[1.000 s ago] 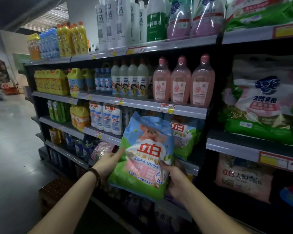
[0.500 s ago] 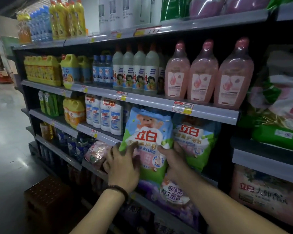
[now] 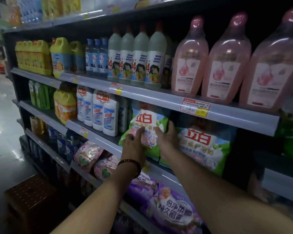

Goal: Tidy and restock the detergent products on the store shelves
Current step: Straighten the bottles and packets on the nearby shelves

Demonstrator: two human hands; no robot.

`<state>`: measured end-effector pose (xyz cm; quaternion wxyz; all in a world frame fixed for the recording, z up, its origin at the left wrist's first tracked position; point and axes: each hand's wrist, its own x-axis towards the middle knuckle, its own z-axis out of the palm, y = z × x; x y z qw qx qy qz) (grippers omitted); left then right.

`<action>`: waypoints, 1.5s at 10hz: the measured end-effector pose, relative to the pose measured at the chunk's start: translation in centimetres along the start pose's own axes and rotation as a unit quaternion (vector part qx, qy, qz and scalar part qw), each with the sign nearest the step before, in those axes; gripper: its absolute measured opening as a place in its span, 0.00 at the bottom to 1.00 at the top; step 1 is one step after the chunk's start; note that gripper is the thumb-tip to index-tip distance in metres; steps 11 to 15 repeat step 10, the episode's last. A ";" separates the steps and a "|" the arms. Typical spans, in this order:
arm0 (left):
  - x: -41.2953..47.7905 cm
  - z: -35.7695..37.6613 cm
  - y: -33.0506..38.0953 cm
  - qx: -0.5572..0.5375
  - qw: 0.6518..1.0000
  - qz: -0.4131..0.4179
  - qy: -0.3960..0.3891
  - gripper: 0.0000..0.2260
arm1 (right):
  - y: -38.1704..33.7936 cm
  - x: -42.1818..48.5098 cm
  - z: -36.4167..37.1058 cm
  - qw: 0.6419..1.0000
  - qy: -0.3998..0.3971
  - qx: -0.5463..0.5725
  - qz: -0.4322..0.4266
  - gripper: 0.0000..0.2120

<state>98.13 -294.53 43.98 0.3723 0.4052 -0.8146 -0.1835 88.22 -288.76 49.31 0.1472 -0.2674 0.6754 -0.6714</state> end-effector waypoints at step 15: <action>-17.1 -7.2 14.1 0.128 0.937 0.149 -0.290 0.09 | -4.8 -17.9 -22.3 0.848 -0.155 -0.499 -0.090 0.14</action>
